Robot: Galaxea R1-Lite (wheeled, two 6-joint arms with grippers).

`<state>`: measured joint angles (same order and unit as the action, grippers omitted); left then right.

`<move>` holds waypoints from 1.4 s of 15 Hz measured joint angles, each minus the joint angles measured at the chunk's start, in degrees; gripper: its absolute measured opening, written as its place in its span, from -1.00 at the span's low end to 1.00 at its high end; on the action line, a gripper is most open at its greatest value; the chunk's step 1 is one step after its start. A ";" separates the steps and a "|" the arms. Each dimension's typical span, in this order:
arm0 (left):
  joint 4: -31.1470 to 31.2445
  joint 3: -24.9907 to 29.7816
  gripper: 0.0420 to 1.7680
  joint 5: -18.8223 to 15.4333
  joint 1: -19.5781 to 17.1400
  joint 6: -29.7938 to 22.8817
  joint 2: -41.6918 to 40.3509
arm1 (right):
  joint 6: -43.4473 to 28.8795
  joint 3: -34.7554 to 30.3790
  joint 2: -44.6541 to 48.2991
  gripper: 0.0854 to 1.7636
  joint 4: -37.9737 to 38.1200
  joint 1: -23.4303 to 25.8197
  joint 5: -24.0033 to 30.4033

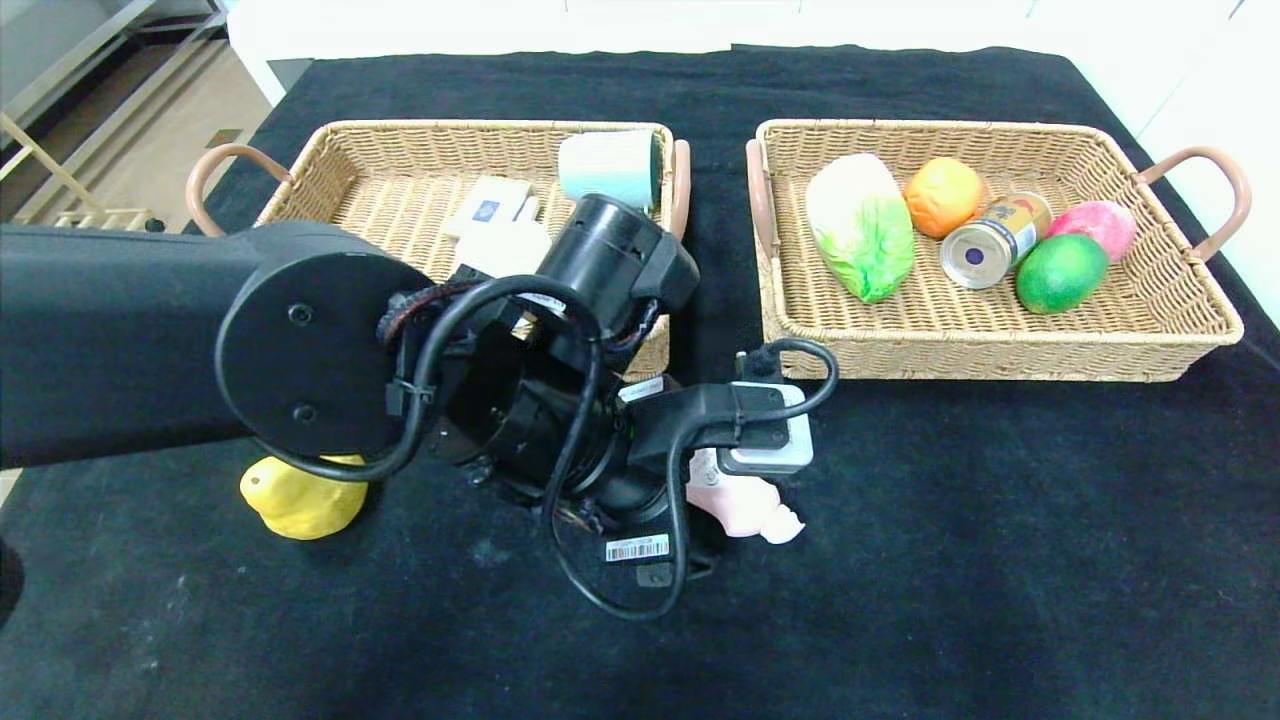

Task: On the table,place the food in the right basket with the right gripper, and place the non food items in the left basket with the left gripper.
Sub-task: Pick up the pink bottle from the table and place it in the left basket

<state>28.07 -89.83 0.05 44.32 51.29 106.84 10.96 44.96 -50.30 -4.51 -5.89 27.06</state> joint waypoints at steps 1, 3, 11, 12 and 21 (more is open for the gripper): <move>-0.02 -0.02 0.94 0.02 0.05 0.33 0.24 | 0.04 -0.10 0.00 0.94 0.02 -0.04 0.02; 0.00 -0.82 0.94 0.00 0.13 0.59 1.07 | 0.11 -0.28 0.02 0.94 0.02 -0.09 0.11; 1.46 -2.50 0.94 0.02 0.77 1.33 3.17 | 0.12 -0.59 -0.09 0.94 -0.09 -0.63 0.09; 1.55 -2.54 0.94 0.02 0.79 1.33 3.22 | 0.11 -0.59 -0.09 0.94 -0.11 -0.63 0.11; 1.63 -2.36 -0.06 0.16 0.85 1.41 3.35 | 0.11 -0.67 -0.39 0.94 -0.15 -0.74 0.09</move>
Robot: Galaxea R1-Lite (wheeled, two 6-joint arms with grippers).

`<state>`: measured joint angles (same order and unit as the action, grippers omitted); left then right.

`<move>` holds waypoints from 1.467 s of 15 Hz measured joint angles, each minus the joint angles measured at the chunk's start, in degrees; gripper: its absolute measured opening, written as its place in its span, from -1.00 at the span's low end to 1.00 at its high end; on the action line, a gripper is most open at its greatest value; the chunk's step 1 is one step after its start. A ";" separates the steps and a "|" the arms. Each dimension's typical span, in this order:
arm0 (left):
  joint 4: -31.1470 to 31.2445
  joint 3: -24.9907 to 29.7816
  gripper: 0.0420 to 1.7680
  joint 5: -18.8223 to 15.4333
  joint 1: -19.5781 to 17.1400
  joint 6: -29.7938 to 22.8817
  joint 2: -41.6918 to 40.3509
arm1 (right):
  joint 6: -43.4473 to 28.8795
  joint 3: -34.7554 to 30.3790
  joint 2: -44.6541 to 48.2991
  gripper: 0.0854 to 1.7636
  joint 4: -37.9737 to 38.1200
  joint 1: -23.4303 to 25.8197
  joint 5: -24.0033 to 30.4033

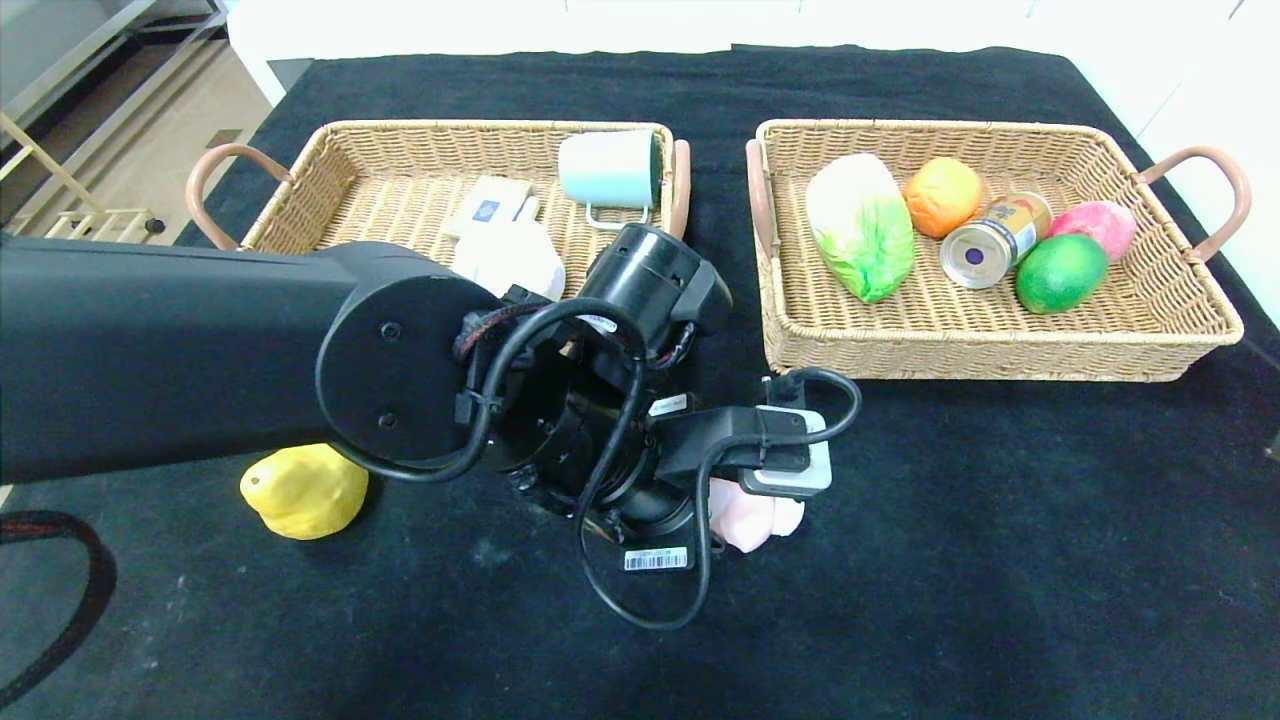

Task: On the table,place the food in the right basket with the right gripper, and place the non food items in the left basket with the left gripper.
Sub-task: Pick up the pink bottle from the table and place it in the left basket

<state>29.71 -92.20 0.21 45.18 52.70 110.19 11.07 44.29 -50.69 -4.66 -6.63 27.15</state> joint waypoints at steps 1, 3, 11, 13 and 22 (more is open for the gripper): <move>0.00 0.05 -0.08 0.04 0.00 -0.06 0.00 | 0.01 0.00 0.00 0.94 0.02 0.00 0.02; 0.00 0.16 -0.08 0.09 -0.04 -0.06 -0.10 | 0.00 -0.05 0.00 0.94 -0.02 -0.04 0.02; -0.24 0.44 -0.08 0.30 0.60 -0.17 0.09 | 0.01 -0.16 -0.02 0.94 -0.13 -0.52 0.00; -0.28 0.44 -0.08 0.32 0.74 -0.33 0.12 | 0.00 -0.17 0.00 0.94 -0.22 -0.54 0.00; 1.00 0.05 -0.08 -1.58 0.60 -7.86 -4.60 | -1.54 2.05 0.11 0.94 -0.57 1.82 -0.50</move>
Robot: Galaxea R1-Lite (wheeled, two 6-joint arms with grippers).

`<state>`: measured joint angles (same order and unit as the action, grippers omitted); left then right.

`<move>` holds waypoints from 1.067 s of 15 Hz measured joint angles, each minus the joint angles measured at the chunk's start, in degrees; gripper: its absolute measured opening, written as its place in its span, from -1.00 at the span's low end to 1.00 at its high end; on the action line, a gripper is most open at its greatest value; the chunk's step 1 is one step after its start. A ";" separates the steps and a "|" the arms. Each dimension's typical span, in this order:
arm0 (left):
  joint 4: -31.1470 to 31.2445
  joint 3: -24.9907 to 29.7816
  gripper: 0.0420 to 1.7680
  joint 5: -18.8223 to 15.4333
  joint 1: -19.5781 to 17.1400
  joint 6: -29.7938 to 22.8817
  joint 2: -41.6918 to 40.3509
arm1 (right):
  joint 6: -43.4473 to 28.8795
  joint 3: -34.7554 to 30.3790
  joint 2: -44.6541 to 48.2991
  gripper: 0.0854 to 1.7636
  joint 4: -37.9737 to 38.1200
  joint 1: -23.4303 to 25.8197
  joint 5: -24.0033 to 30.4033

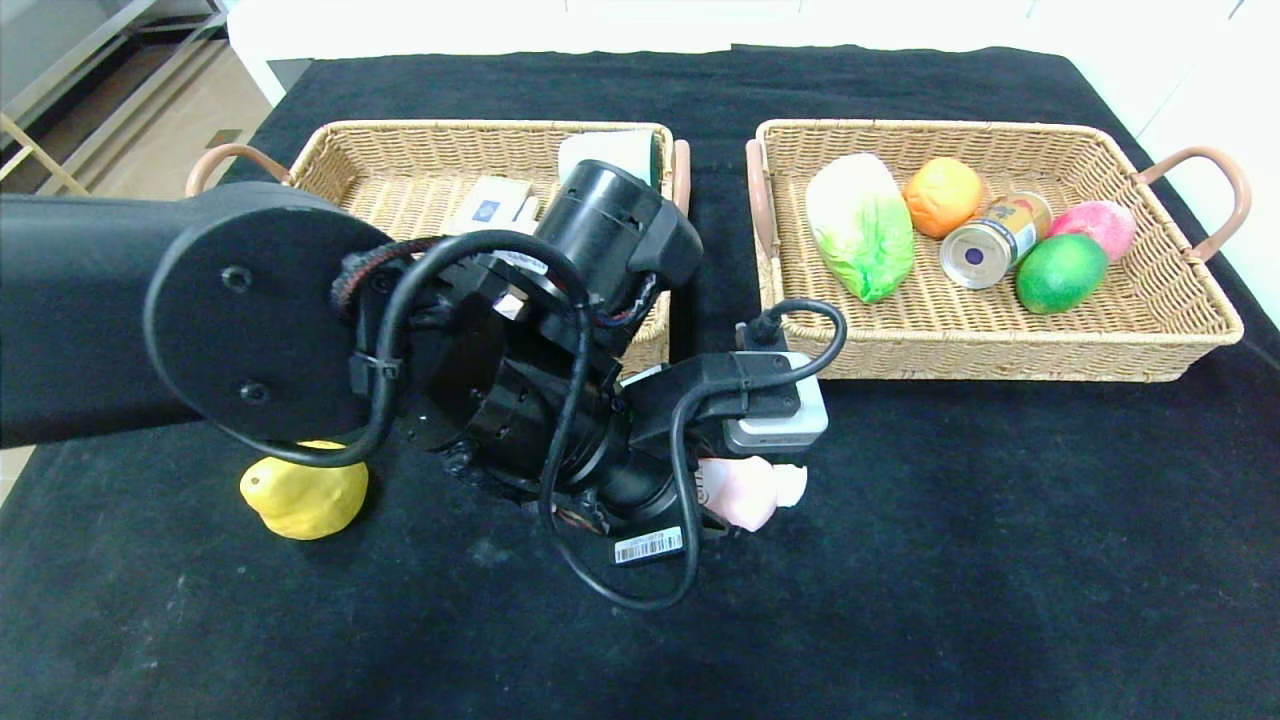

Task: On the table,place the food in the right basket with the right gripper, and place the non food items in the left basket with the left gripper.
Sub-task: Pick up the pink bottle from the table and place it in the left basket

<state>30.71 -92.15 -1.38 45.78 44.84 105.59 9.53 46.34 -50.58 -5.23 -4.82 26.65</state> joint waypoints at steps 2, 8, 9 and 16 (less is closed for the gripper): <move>-0.10 -0.27 -0.08 -0.22 0.26 -3.66 -1.74 | -1.30 0.52 -0.20 0.94 0.05 0.66 0.09; -4.04 -1.26 -0.08 2.17 0.63 -16.90 -5.05 | -1.10 0.44 -1.18 0.94 0.11 0.88 0.22; -4.01 -1.45 -0.08 2.15 0.69 -17.20 -5.51 | -1.11 0.44 -1.49 0.94 0.11 0.88 0.24; -0.83 -4.73 -0.08 6.36 0.00 -26.34 -7.00 | -1.07 0.10 -2.17 0.94 0.17 0.39 0.27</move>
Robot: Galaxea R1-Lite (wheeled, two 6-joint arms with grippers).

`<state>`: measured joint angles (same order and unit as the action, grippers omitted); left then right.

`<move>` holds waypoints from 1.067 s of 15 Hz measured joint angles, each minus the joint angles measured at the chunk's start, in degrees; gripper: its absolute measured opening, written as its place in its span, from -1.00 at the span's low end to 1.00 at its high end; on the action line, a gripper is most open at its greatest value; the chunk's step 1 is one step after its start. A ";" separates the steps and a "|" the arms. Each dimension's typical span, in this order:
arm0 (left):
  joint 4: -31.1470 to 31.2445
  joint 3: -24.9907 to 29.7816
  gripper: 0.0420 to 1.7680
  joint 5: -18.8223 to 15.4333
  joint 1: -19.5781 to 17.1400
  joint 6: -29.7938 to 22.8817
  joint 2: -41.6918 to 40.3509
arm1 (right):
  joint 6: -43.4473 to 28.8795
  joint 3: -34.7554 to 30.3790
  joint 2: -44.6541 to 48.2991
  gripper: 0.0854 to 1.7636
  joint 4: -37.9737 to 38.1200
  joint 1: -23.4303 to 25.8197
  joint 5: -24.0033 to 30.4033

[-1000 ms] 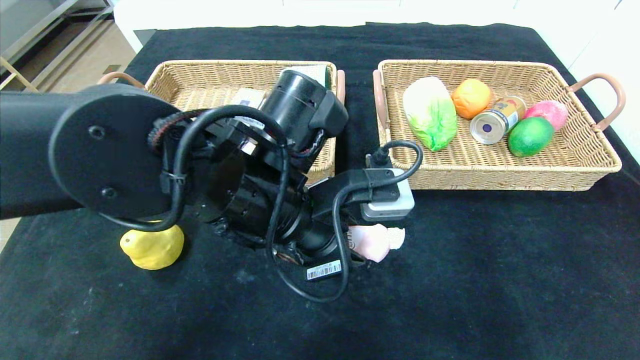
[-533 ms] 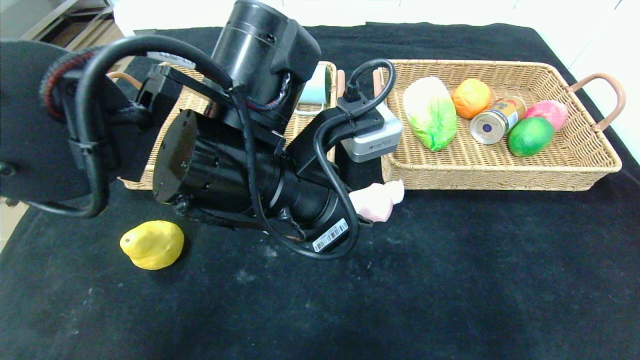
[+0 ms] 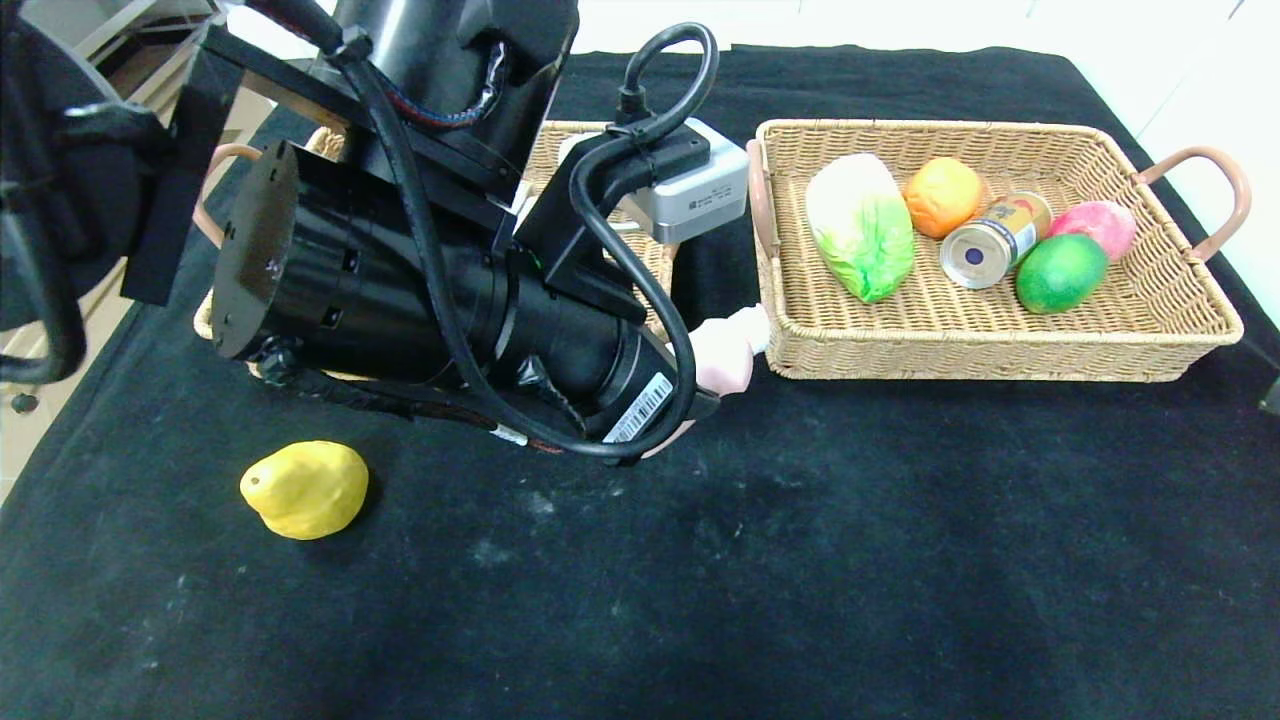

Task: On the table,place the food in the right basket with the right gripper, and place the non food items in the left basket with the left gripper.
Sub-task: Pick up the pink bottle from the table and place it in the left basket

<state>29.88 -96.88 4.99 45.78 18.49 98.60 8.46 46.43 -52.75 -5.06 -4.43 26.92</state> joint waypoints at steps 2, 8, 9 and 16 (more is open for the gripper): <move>-0.17 -1.08 -0.08 1.51 -0.71 -3.32 -0.01 | 0.05 -0.02 0.00 0.94 0.02 -0.04 0.00; -0.48 -5.02 -0.08 1.82 -6.83 -9.84 -0.54 | 0.40 -0.40 0.18 0.94 0.27 -0.26 0.54; -0.54 -6.38 -0.08 2.06 -8.05 -10.64 -0.26 | 0.44 -0.46 0.22 0.94 0.27 -0.37 0.56; -7.23 -11.58 -0.08 2.82 -13.99 -11.06 4.44 | 0.44 -0.63 0.35 0.94 0.21 -0.65 0.59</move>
<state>22.65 -108.46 7.80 31.78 7.44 103.03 8.90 45.80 -52.40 -4.85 -5.07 27.50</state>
